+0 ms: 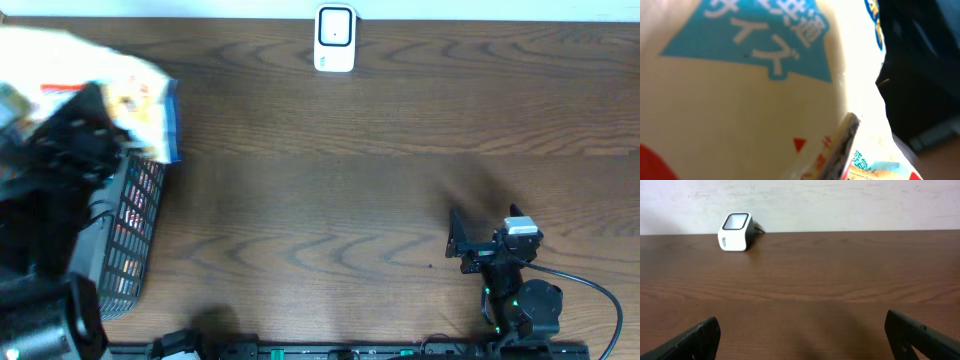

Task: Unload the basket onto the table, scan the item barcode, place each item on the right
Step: 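Carry the snack bag toward the barcode scanner with the left gripper, then release the snack bag on the table center and withdraw left gripper, then grasp the blue Listerine bottle in the basket with the left gripper, then carry the Listerine bottle to the scanner with the left gripper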

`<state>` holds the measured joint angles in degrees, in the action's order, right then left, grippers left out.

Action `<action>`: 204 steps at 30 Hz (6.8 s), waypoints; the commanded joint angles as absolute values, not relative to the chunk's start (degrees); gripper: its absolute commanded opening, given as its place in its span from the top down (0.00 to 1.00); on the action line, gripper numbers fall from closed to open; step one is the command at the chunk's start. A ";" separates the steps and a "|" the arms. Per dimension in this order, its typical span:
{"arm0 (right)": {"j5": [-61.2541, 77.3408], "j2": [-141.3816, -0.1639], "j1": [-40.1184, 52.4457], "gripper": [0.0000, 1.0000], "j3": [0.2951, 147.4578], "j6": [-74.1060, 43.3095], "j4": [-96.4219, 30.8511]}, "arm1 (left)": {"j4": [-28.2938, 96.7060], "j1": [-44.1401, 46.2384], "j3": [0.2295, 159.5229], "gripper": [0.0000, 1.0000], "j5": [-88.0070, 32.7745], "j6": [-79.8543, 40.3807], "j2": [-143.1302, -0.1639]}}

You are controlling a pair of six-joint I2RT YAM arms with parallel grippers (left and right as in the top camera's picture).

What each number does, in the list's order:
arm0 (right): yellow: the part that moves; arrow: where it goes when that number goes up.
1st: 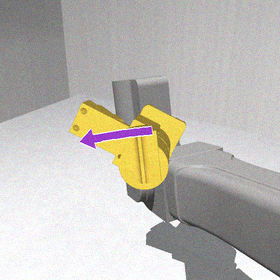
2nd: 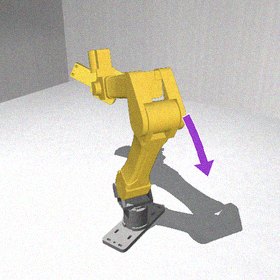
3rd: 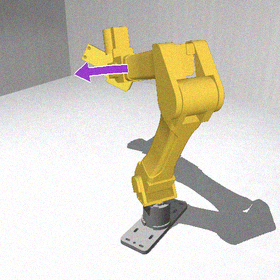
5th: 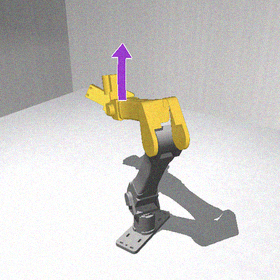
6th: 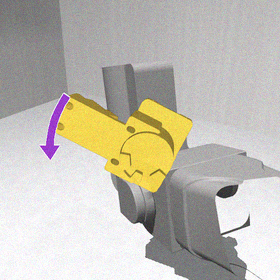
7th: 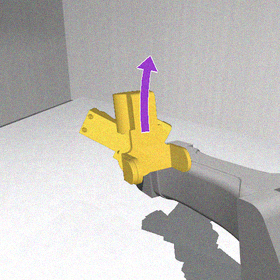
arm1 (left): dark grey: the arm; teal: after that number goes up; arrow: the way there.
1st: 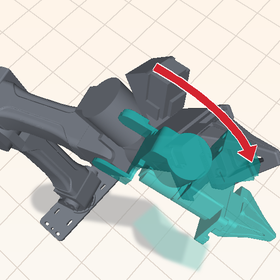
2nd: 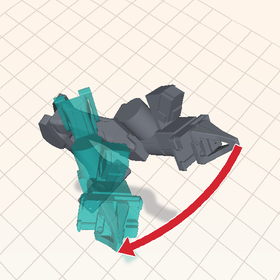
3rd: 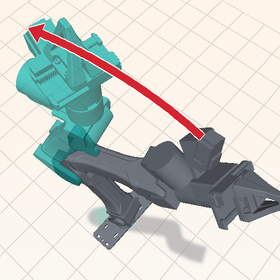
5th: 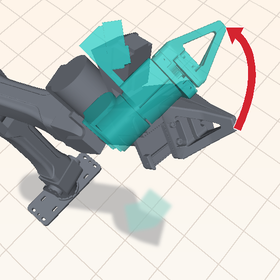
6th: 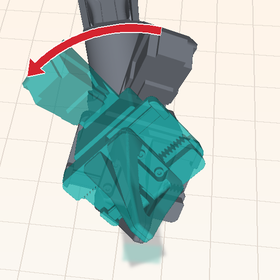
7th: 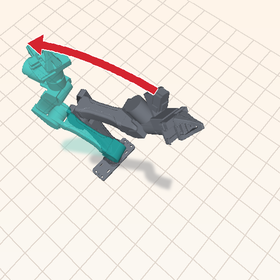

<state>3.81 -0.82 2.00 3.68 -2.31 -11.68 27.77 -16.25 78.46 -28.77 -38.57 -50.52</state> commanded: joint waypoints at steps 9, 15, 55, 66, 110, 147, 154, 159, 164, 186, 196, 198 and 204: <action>3.36 -0.32 2.61 0.01 3.57 -1.54 -11.77 | 3.42 11.57 78.89 0.93 -46.61 -35.81 -59.75; 3.36 -0.32 2.61 0.01 3.57 -1.52 -11.79 | -31.66 13.47 78.89 0.92 -73.28 -42.54 -68.71; 3.36 -0.32 2.61 0.01 3.57 -1.54 -11.79 | 32.03 26.28 74.37 0.92 -25.52 -3.60 -109.40; 3.36 -0.32 2.61 0.01 3.57 -1.52 -11.79 | 50.33 30.22 90.54 0.13 -11.46 -5.39 -103.04; 3.36 -0.34 2.61 0.01 3.57 -1.54 -11.79 | 66.48 -22.85 100.53 0.02 4.27 -29.93 -107.24; 3.36 -0.34 2.61 0.01 3.57 -1.54 -11.79 | 55.94 -22.87 93.32 0.92 3.60 -31.97 -83.72; 3.36 -0.34 2.61 0.01 3.57 -1.52 -11.79 | 51.05 -22.55 93.30 0.92 -7.20 -34.81 -69.54; 3.36 -0.34 2.61 0.01 3.57 -1.52 -11.79 | 48.27 -18.94 93.30 0.92 -20.97 -36.49 -63.86; 3.36 -0.34 2.61 0.01 3.57 -1.54 -11.79 | 48.36 -10.15 93.23 0.92 -25.36 -38.54 -63.75; 3.36 -0.34 2.61 0.01 3.57 -1.54 -11.79 | 39.88 27.22 93.23 0.92 -22.96 -38.44 -99.57; 3.36 -0.34 2.61 0.01 3.57 -1.54 -11.79 | 36.93 32.88 93.23 0.90 -23.79 -38.46 -109.51; 3.36 -0.34 2.61 0.01 3.57 -1.54 -11.79 | 36.53 33.45 93.23 0.90 -23.77 -38.46 -110.19; 3.36 -0.34 2.61 0.01 3.57 -1.54 -11.79 | 35.46 34.22 93.23 0.86 -23.73 -38.46 -111.26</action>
<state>3.60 -0.67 2.00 3.68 -2.28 -11.68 36.12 34.20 92.16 -22.44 -37.95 -111.13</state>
